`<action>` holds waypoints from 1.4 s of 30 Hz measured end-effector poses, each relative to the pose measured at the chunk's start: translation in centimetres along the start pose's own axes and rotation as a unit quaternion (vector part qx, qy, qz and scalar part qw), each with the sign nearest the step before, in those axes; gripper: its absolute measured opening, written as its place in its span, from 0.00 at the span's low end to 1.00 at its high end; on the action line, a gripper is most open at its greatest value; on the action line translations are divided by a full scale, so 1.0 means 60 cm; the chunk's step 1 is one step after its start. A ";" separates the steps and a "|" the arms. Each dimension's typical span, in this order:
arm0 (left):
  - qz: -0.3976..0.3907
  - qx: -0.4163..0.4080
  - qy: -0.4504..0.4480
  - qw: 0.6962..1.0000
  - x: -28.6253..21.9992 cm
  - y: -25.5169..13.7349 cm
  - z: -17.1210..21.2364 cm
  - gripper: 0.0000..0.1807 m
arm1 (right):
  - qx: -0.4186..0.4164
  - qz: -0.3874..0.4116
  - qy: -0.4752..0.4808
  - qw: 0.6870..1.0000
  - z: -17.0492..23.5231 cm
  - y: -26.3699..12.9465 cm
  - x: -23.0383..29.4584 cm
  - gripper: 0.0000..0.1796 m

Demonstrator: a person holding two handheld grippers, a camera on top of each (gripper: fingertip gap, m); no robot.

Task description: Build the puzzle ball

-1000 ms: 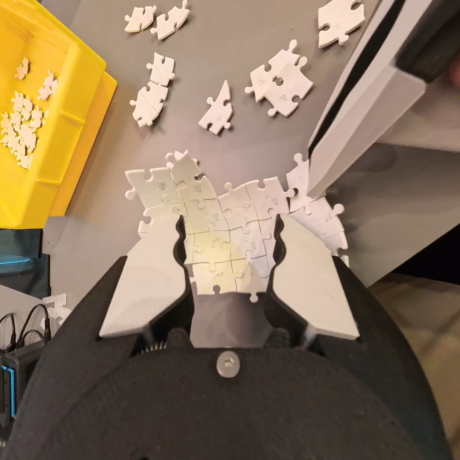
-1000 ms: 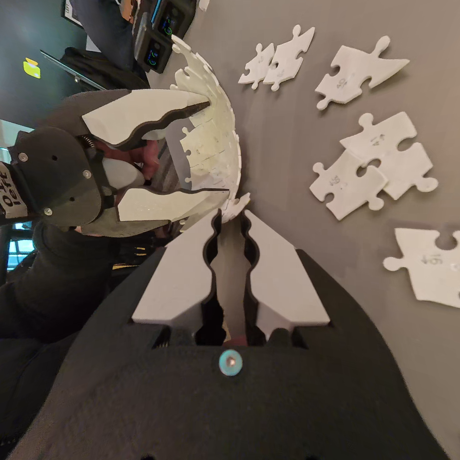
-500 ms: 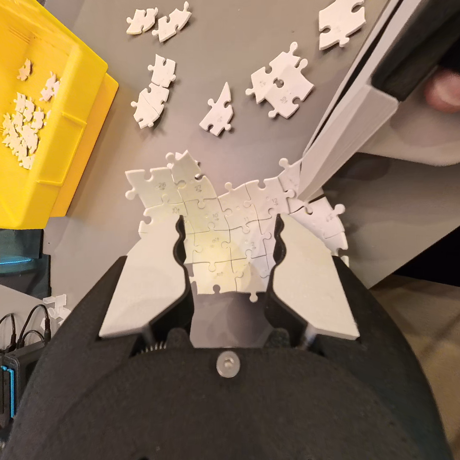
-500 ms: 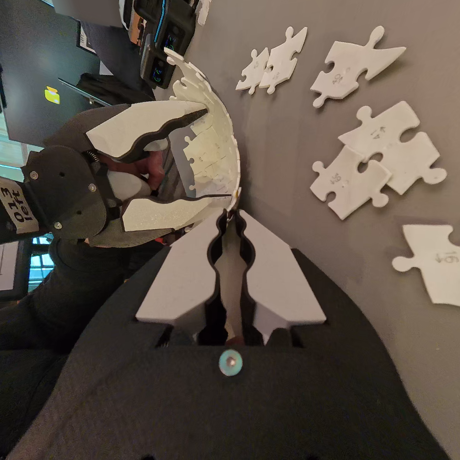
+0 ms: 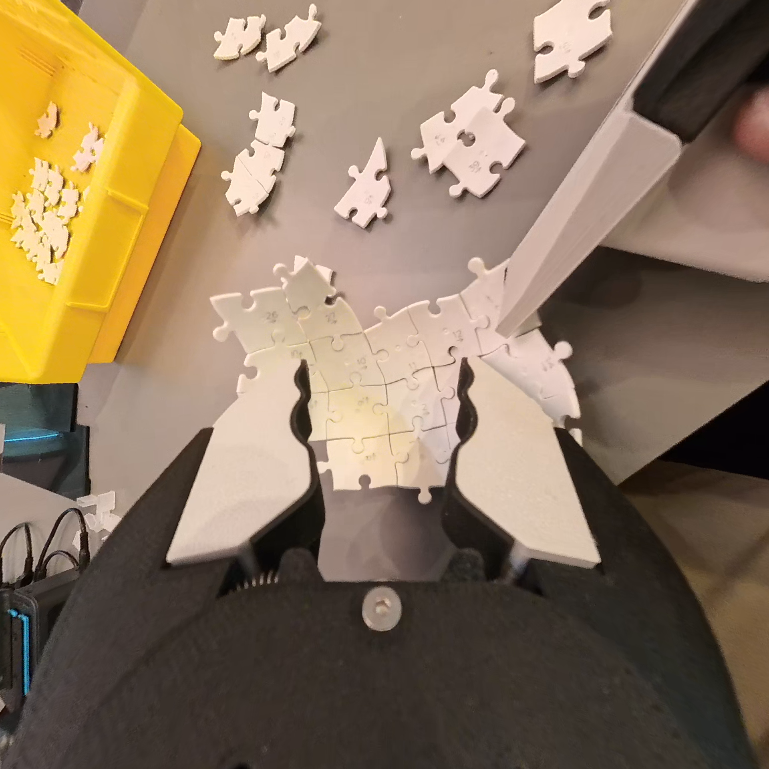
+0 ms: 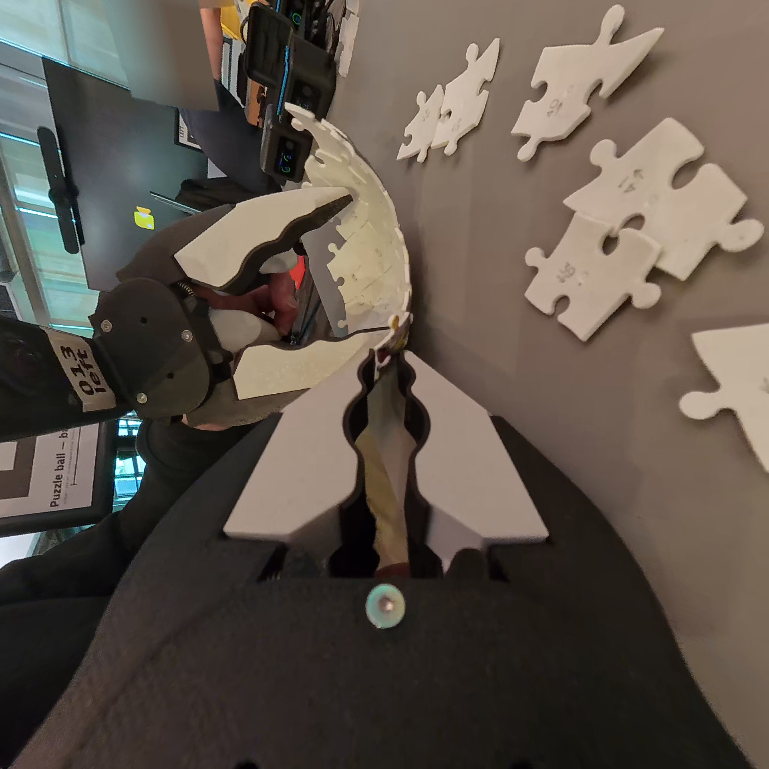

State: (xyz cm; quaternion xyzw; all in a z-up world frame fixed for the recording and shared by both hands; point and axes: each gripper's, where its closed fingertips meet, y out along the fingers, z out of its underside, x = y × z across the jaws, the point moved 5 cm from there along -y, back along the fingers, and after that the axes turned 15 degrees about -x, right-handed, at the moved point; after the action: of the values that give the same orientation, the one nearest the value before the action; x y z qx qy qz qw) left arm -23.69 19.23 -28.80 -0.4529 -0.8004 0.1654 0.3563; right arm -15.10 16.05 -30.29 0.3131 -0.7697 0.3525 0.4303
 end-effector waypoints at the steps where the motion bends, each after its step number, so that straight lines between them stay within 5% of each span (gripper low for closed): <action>1: 0.000 0.001 0.001 1.000 0.000 0.000 0.000 0.38 | 0.001 -0.001 0.001 1.000 0.001 0.001 0.001 0.06; 26: -0.002 0.003 0.007 1.000 -0.007 0.000 -0.004 0.38 | 0.033 0.036 -0.051 0.997 0.015 0.010 -0.009 0.01; 42: -0.023 -0.008 -0.018 1.000 0.022 -0.017 0.005 0.39 | 0.013 0.036 -0.047 0.998 0.001 0.013 -0.009 0.06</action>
State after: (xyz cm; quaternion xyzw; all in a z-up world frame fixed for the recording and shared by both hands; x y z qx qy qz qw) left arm -24.96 19.78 -27.84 -0.4342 -0.8181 0.1596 0.3417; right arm -15.52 16.52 -30.99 0.3065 -0.7952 0.3630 0.3767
